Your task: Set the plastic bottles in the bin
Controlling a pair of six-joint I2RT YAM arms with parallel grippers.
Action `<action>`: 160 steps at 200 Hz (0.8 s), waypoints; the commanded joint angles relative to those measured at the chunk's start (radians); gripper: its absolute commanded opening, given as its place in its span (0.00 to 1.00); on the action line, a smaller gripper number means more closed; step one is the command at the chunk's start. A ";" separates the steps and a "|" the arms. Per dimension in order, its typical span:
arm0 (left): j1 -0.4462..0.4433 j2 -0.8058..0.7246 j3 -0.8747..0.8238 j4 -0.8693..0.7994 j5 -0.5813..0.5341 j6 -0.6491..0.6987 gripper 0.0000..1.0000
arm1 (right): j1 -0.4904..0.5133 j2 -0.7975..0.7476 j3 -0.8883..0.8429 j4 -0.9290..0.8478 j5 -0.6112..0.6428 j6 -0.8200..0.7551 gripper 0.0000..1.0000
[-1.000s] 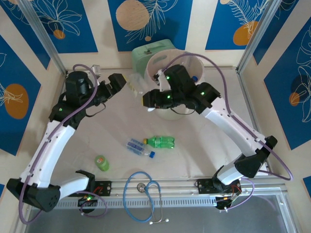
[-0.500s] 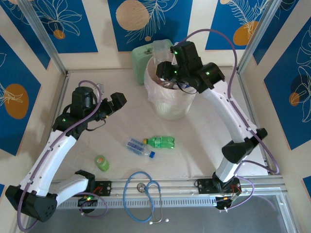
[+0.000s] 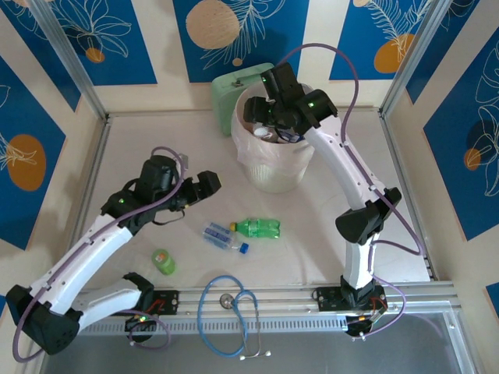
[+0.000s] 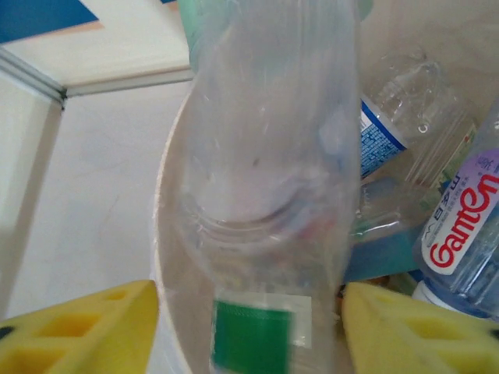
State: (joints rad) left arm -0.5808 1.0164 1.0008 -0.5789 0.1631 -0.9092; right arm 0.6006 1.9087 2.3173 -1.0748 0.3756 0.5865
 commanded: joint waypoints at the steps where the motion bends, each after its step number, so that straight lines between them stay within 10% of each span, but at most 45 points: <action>1: -0.040 0.013 -0.021 -0.065 -0.087 -0.055 0.97 | -0.002 -0.009 0.046 -0.036 0.031 -0.018 0.70; 78: -0.072 0.012 -0.050 -0.091 -0.142 -0.103 0.96 | 0.013 -0.116 0.005 -0.043 0.057 -0.023 0.71; 160: -0.118 0.058 -0.116 -0.116 -0.201 -0.215 0.96 | 0.093 -0.491 -0.464 0.088 0.030 -0.037 0.67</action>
State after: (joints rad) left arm -0.6750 1.0576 0.9043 -0.6662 0.0055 -1.0733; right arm 0.6365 1.5219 1.9961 -1.0512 0.4335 0.5739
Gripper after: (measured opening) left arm 0.958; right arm 0.665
